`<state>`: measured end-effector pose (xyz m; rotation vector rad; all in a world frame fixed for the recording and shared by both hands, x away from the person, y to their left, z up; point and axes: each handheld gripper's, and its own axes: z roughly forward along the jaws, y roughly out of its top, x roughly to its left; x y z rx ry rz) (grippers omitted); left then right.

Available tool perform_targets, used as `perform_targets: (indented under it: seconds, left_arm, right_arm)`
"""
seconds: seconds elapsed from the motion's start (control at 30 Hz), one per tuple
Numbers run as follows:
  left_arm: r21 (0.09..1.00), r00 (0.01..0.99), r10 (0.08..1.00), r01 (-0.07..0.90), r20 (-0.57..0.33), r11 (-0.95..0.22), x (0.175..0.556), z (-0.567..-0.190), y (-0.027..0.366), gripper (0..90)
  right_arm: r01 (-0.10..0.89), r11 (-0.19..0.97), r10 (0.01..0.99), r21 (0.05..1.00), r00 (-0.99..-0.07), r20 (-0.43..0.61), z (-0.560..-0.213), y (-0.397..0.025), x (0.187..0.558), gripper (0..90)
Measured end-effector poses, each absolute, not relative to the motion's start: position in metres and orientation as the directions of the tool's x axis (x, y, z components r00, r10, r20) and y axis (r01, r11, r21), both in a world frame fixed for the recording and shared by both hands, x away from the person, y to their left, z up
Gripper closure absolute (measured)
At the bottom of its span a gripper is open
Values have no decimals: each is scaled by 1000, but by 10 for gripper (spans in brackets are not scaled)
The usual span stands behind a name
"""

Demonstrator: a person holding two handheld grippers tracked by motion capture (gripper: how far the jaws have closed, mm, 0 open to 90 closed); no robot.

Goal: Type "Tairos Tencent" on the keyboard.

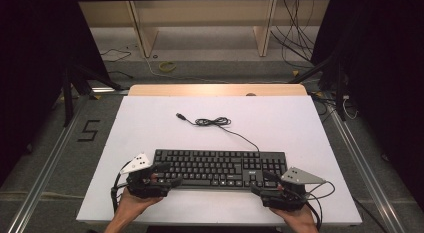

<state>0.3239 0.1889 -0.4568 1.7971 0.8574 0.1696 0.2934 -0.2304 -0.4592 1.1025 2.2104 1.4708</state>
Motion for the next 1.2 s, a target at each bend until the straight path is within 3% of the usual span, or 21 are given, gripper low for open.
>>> perform_targets:
  seconds: [0.53, 1.2]
  left_arm:
    - [865, 712, 642, 479, -283, -150, 325, -458, 190, 233]
    - [849, 652, 699, 515, -295, -121, 327, -457, 199, 255]
  right_arm:
    - [447, 210, 704, 870, -686, 183, -458, -219, 298, 313]
    - [448, 273, 644, 851, -742, 184, -448, -161, 334, 321]
